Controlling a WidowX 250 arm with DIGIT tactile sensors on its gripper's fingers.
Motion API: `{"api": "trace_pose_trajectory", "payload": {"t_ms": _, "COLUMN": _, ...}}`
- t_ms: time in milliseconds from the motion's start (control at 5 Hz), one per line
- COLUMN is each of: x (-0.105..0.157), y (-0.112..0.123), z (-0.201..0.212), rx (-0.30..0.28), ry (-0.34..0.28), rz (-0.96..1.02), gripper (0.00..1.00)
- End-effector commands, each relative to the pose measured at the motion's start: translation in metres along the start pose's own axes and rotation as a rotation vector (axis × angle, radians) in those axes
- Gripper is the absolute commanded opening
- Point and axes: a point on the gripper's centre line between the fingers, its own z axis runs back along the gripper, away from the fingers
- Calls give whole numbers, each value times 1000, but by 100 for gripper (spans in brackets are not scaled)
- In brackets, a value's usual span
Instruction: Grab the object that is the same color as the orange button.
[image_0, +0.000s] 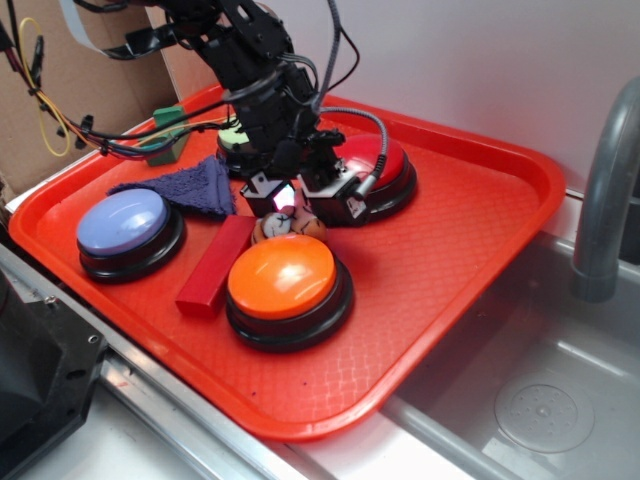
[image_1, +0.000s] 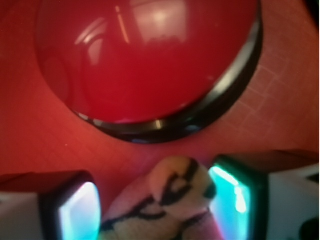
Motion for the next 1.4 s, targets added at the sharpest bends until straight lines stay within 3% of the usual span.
{"api": "trace_pose_trajectory", "payload": {"t_ms": 0, "x": -7, "y": -14, "z": 12, "rx": -11, "ry": -31, "rz": -26, "gripper": 0}}
{"api": "trace_pose_trajectory", "payload": {"t_ms": 400, "x": 5, "y": -7, "z": 41, "rx": -8, "ry": -63, "rz": 127, "gripper": 0}}
{"api": "trace_pose_trajectory", "payload": {"t_ms": 600, "x": 16, "y": 3, "z": 75, "rx": 97, "ry": -119, "rz": 228, "gripper": 0}}
{"api": "trace_pose_trajectory", "payload": {"t_ms": 1000, "x": 31, "y": 35, "z": 165, "rx": 154, "ry": -200, "rz": 344, "gripper": 0}}
{"api": "trace_pose_trajectory", "payload": {"t_ms": 1200, "x": 31, "y": 58, "z": 201, "rx": 167, "ry": -188, "rz": 315, "gripper": 0}}
